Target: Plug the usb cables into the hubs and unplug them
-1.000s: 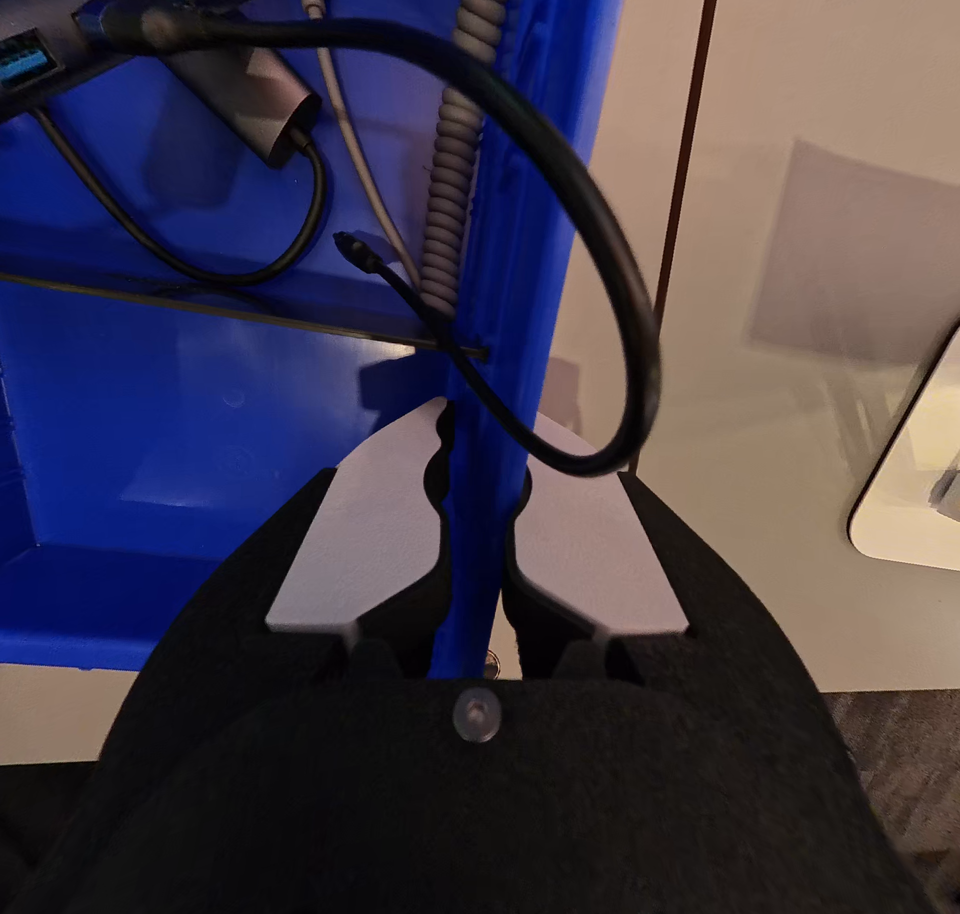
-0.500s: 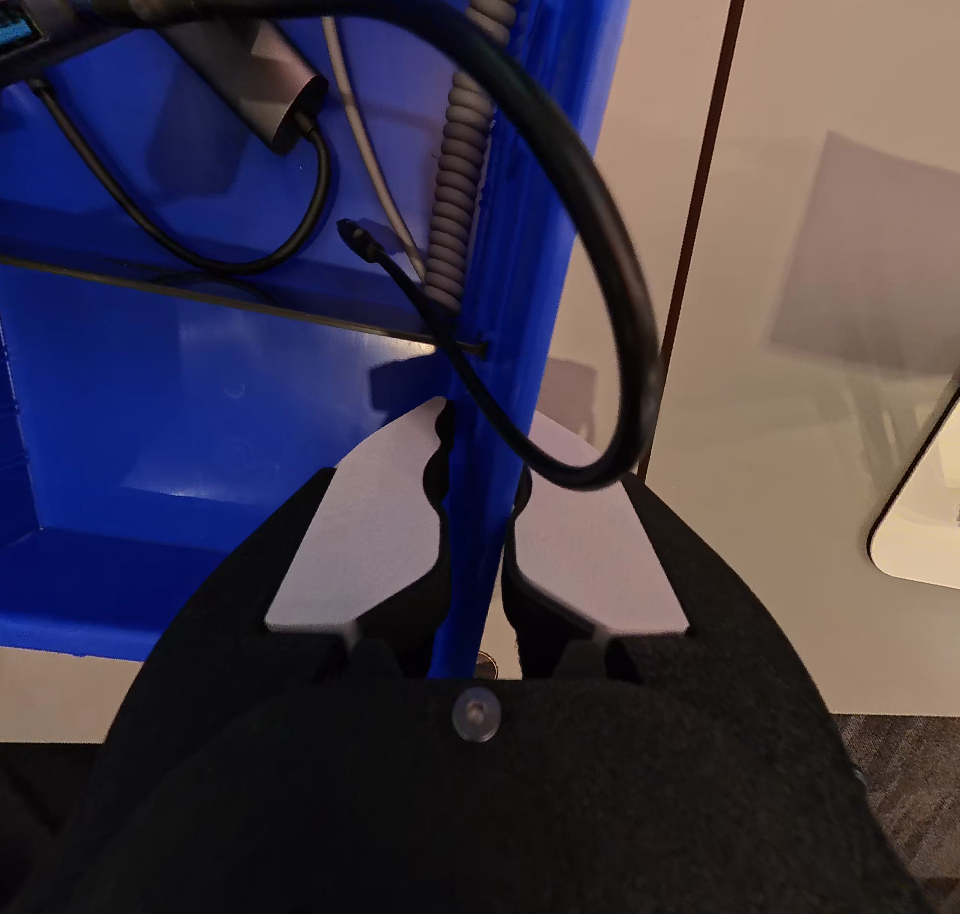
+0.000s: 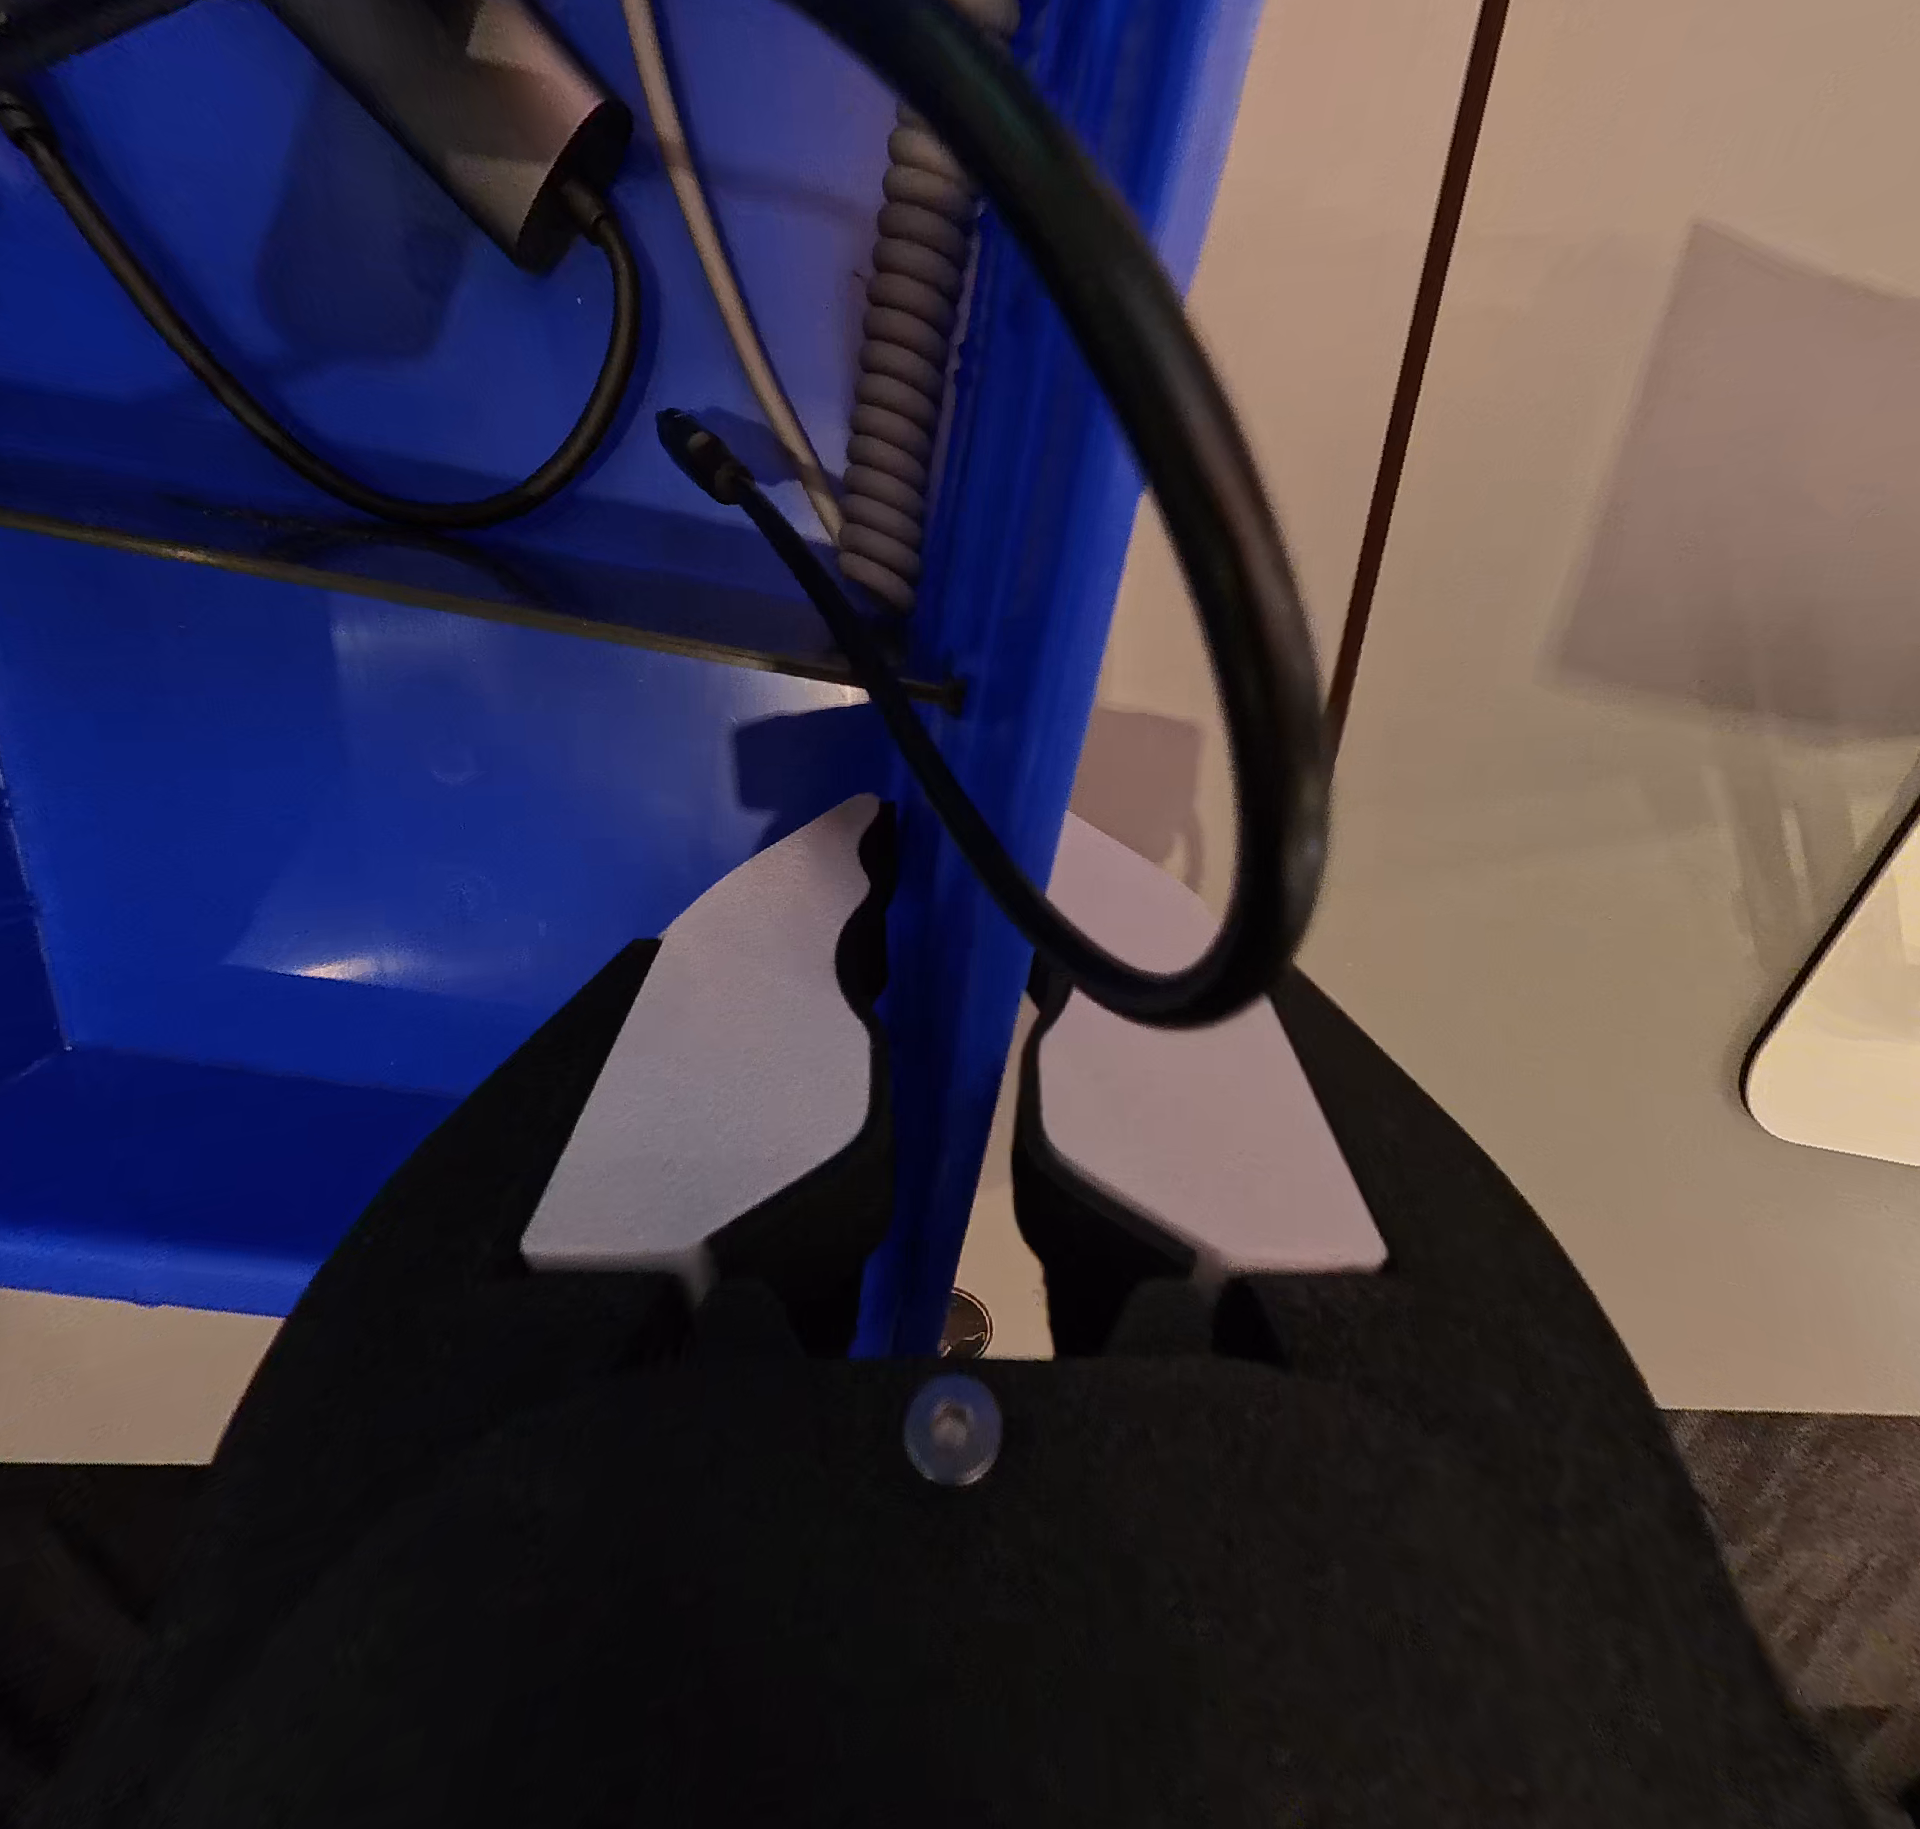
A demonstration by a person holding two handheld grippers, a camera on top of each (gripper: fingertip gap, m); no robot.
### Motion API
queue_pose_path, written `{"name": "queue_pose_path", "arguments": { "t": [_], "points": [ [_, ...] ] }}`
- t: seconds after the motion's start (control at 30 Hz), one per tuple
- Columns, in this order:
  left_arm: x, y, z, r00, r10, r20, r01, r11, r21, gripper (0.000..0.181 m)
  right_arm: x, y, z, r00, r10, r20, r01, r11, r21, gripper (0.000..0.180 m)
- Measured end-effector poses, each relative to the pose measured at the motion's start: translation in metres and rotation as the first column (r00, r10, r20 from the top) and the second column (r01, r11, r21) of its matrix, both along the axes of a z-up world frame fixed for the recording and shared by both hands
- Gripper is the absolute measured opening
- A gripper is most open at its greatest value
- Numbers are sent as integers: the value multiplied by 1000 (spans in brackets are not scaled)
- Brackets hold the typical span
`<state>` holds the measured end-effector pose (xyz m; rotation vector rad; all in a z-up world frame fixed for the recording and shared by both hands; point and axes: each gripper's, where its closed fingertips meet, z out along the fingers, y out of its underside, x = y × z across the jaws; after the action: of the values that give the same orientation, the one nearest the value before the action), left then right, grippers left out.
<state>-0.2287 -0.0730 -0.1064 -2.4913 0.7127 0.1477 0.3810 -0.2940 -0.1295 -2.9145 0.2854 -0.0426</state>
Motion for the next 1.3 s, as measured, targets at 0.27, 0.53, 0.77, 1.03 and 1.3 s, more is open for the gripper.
{"name": "queue_pose_path", "arguments": {
  "t": [0.27, 0.53, 0.77, 1.03, 1.3],
  "points": [
    [38, -19, -1, 999, -47, -8, 47, 999, 5, 8, 8, 0, 14, 998, -39, 45, 37, 999, 37, 39],
    [80, -30, -1, 993, -82, 82, 81, 997, 7, 15, 2, -2, 12, 997, -82, -11, 83, 996, 30, 41],
    [94, -28, 9, 976, -98, 196, 85, 994, 74, 21, 1, -5, 0, 997, -79, -3, 79, 997, -17, 40],
    [90, -28, 44, 960, -132, 249, 83, 977, 197, 45, 1, -7, -8, 1000, -4, 7, 4, 996, -94, 28],
    [48, -44, 76, 935, -149, 320, 58, 959, 278, 41, -3, -2, -9, 997, 41, -73, -47, 995, -86, 21]
  ]
}}
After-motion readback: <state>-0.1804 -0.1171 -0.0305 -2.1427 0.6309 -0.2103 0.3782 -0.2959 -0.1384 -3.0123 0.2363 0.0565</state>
